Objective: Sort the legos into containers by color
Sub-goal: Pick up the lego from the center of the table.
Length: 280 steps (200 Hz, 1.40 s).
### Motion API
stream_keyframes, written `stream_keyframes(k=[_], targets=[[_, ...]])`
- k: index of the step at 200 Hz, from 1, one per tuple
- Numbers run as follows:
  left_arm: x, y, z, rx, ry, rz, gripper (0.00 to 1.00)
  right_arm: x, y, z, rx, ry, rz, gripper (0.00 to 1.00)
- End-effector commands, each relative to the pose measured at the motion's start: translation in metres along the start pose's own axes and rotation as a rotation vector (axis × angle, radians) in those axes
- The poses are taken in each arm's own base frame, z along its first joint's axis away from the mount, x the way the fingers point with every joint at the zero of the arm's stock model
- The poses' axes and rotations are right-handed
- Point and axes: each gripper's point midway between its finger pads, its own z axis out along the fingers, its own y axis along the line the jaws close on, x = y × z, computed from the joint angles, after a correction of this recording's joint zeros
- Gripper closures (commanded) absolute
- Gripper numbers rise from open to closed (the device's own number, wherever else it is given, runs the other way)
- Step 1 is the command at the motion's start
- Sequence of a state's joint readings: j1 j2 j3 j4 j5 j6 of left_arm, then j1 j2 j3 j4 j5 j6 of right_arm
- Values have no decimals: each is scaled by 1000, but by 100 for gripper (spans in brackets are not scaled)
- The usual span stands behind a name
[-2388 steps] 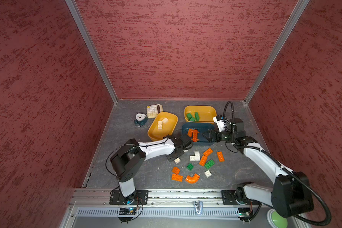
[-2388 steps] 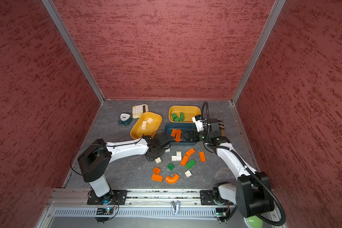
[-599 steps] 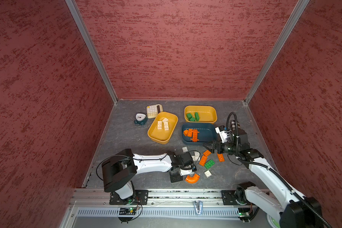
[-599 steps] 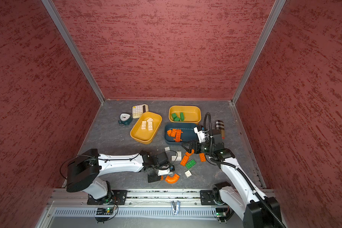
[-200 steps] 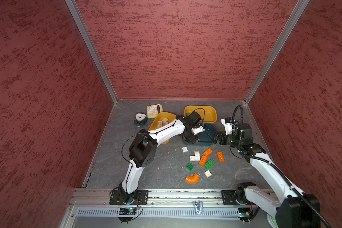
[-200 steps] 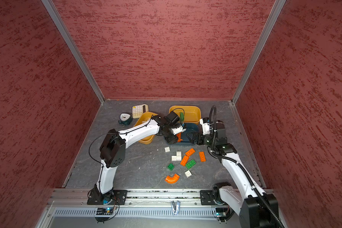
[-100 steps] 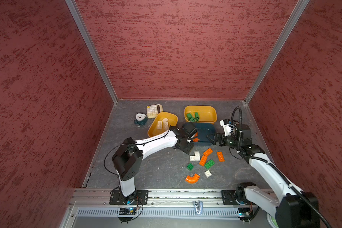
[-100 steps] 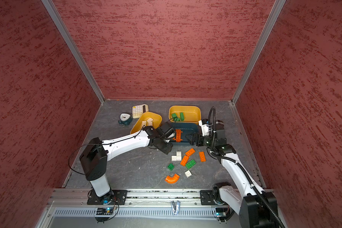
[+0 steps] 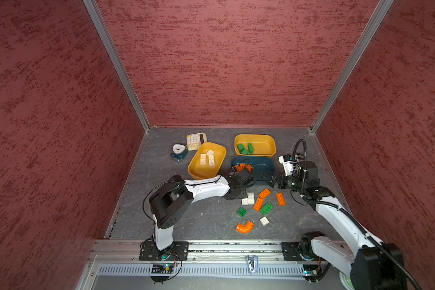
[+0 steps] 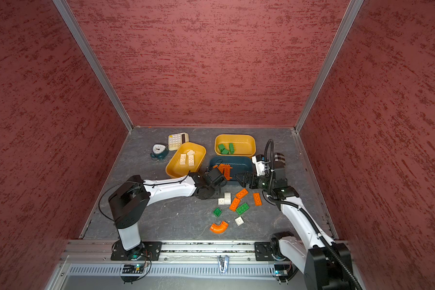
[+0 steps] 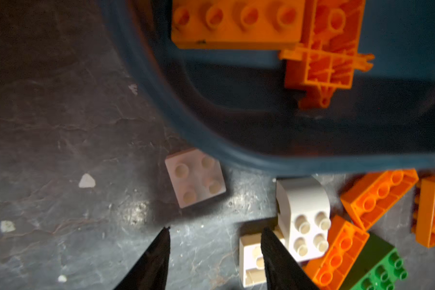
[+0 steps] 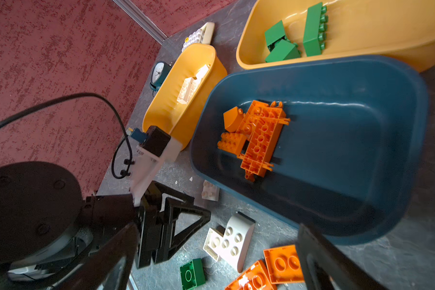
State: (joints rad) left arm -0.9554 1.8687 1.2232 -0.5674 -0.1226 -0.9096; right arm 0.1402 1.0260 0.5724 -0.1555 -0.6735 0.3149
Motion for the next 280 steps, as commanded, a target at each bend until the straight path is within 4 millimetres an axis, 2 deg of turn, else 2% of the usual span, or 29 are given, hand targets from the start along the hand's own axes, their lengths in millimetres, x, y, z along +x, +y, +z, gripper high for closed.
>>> stream_keyframes(k=[1,60,124,178,215,234,263,280], targets=[[-10,-1,12,-3,-35,-86,41,-6,5,-5,-8,-32,-32,1],[-26,10,18,-79,-95,-84,42,-2,1,-7,21,-23,-48,1],[-17,19,25,-246,-100,12,46,-2,2,-9,21,-18,-57,1],[-8,44,23,-360,-101,52,54,0,3,-9,14,-18,-55,1],[-10,53,24,-375,-92,77,56,1,2,-8,9,-17,-49,1],[-11,49,29,-331,-75,82,58,0,3,-8,9,-19,-51,1],[-14,48,31,-305,-58,89,71,1,4,-8,1,-16,-47,1],[-19,52,21,-315,-77,90,72,3,7,-8,-17,-13,-42,1]])
